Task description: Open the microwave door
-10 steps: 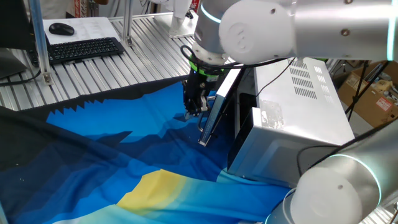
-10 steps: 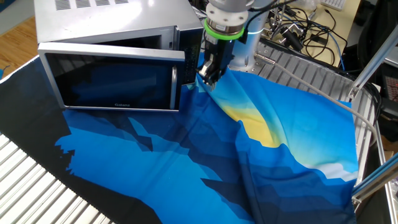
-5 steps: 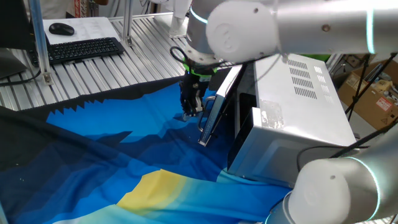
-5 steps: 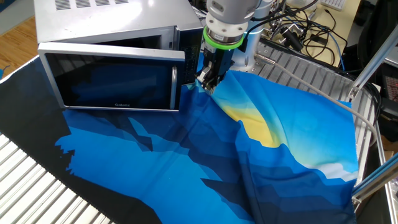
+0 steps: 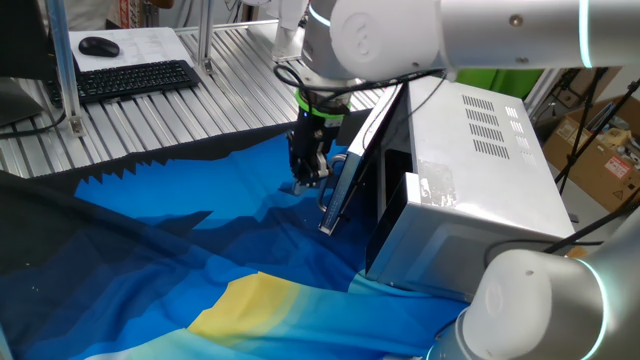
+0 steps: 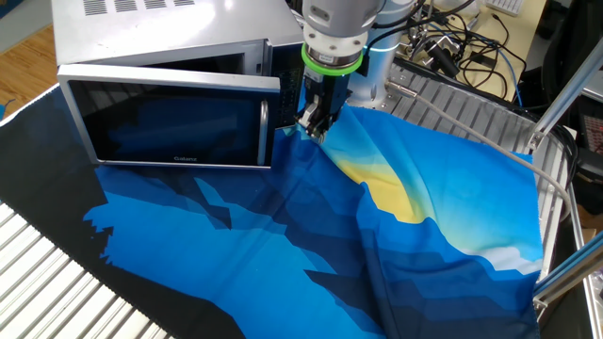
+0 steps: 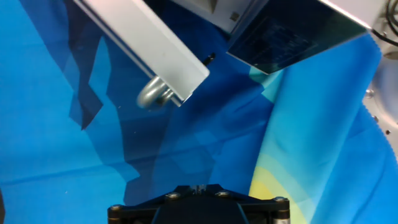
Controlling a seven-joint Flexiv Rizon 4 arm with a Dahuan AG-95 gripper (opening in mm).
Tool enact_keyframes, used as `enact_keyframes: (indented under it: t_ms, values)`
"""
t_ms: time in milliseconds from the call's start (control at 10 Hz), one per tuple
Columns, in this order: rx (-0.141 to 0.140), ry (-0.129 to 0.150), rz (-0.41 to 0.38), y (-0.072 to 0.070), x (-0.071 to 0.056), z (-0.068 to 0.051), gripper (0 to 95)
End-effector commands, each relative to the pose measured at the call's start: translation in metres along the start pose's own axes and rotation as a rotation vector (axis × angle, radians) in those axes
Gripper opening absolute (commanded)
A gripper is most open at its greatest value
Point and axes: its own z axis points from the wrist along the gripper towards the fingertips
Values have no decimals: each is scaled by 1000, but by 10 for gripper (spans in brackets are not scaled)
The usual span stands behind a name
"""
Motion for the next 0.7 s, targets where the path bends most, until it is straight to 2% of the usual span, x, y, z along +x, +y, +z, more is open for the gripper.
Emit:
enact_keyframes:
  t_ms: [100, 500, 700]
  values:
    - [6, 1, -2, -1, 0, 1, 0]
    - [8, 11, 4, -1, 0, 1, 0]
    - [10, 28, -4, -1, 1, 2, 0]
